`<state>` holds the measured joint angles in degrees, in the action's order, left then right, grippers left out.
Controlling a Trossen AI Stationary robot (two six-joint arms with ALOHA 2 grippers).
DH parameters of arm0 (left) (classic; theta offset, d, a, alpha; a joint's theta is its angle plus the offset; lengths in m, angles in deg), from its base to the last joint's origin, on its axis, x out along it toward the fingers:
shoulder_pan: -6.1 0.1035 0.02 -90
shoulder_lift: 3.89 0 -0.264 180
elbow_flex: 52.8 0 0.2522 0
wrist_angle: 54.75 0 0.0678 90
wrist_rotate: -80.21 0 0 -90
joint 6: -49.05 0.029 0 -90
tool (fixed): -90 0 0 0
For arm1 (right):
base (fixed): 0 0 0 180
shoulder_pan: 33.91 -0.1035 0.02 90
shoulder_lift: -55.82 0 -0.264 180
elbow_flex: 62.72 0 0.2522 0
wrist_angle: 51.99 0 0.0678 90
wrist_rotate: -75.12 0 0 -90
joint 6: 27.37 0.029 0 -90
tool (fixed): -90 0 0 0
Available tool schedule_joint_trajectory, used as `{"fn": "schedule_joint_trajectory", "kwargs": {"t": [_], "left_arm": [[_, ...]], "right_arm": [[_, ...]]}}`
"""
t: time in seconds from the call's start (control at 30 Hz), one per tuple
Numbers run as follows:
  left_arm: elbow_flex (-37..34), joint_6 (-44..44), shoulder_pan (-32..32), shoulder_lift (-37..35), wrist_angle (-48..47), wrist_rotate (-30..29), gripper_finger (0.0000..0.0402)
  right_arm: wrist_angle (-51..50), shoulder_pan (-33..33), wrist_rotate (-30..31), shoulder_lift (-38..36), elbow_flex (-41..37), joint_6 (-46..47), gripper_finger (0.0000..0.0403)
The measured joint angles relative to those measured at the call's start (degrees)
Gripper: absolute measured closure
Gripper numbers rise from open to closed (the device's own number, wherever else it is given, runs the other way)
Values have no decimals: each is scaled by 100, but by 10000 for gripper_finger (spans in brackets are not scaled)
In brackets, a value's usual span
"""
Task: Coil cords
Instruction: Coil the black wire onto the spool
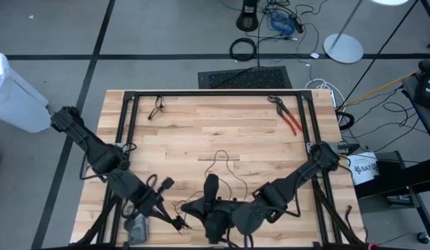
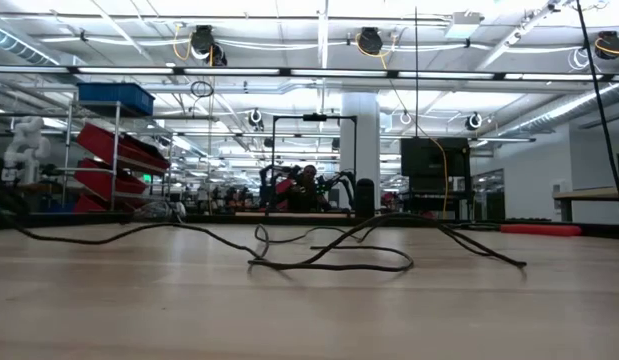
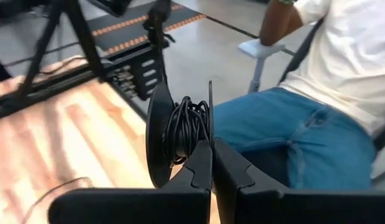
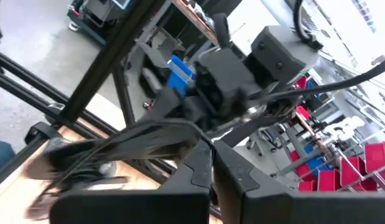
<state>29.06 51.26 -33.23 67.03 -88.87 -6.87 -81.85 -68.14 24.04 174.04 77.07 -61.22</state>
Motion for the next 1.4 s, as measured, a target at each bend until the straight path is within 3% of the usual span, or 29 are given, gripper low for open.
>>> {"fn": "schedule_joint_trajectory", "kwargs": {"t": [0.2,0.37,0.53,0.73,1.03,1.4], "left_arm": [[23,29,307,439,398,813,400],[277,107,452,572,308,868,400],[429,-93,332,570,287,1002,400],[433,299,105,570,440,1203,400],[435,583,37,570,969,1196,400],[435,777,30,570,1363,1185,400]], "right_arm": [[-6,128,0,0,0,114,403],[-288,142,49,0,0,170,403],[-392,80,483,0,0,166,403],[-761,145,374,0,0,477,403],[-996,408,-1035,2,0,1081,403],[-1147,426,-1250,2,0,1237,403]]}}
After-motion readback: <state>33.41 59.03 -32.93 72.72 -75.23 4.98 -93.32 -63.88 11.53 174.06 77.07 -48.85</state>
